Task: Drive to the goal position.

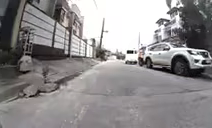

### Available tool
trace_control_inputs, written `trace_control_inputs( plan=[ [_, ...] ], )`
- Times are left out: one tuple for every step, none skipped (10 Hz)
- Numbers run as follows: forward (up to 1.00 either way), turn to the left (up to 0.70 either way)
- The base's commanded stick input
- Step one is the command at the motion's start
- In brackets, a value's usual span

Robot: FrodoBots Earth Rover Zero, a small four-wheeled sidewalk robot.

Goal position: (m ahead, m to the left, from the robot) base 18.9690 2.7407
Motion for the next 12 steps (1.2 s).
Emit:
trace_control_inputs(
  plan=[
    [1.0, 0.0],
    [1.0, 0.0],
    [1.0, 0.0],
    [1.0, 0.0],
    [1.0, 0.0],
    [1.0, 0.0],
    [1.0, 0.0],
    [1.0, 0.0],
    [1.0, 0.0],
    [1.0, 0.0],
    [1.0, 0.0],
    [1.0, 0.0]
  ],
)
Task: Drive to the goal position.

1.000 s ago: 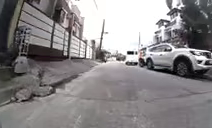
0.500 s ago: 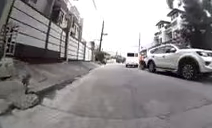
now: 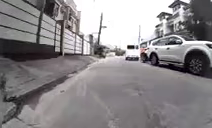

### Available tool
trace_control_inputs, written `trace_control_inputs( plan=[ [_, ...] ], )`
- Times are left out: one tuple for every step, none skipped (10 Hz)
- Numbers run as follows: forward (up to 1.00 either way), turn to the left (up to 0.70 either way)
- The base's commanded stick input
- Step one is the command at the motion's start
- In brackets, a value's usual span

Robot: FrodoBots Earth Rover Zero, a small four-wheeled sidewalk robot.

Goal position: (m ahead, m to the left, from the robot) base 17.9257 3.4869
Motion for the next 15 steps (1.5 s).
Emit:
trace_control_inputs(
  plan=[
    [1.0, 0.0],
    [1.0, 0.0],
    [1.0, 0.0],
    [1.0, 0.0],
    [1.0, 0.0],
    [1.0, 0.0],
    [1.0, 0.0],
    [1.0, 0.0],
    [1.0, 0.0],
    [1.0, 0.0],
    [1.0, 0.0],
    [1.0, 0.0],
    [1.0, 0.0],
    [1.0, 0.0],
    [1.0, 0.0]
  ],
)
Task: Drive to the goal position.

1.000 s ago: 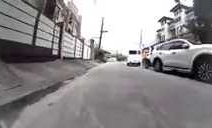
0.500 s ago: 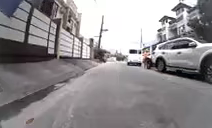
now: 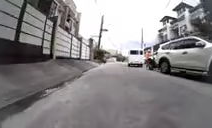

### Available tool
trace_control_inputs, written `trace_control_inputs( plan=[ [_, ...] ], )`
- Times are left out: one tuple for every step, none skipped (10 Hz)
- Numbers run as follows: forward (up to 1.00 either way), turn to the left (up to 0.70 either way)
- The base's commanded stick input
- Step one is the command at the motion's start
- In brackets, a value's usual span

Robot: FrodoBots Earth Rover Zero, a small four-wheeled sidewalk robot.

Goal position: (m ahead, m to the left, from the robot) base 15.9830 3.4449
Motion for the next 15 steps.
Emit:
trace_control_inputs(
  plan=[
    [1.0, 0.0],
    [1.0, 0.0],
    [1.0, 0.0],
    [1.0, 0.0],
    [1.0, 0.0],
    [1.0, 0.14],
    [1.0, 0.33],
    [1.0, 0.4],
    [1.0, 0.4],
    [1.0, 0.17],
    [1.0, 0.0],
    [1.0, 0.0],
    [1.0, 0.0],
    [1.0, 0.0],
    [1.0, 0.0]
  ],
)
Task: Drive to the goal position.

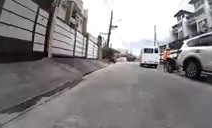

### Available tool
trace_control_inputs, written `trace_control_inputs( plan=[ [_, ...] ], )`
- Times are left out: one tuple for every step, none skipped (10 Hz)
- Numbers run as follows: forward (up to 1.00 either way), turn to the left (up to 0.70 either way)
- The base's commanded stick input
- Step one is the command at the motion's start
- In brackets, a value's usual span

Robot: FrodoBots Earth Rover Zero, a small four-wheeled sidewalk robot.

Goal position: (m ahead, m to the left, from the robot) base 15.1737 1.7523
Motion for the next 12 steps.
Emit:
trace_control_inputs(
  plan=[
    [1.0, 0.0],
    [1.0, 0.0],
    [1.0, 0.0],
    [1.0, 0.0],
    [1.0, 0.0],
    [1.0, 0.0],
    [1.0, 0.0],
    [1.0, 0.0],
    [1.0, 0.0],
    [1.0, 0.0],
    [1.0, 0.0],
    [1.0, 0.0]
  ],
)
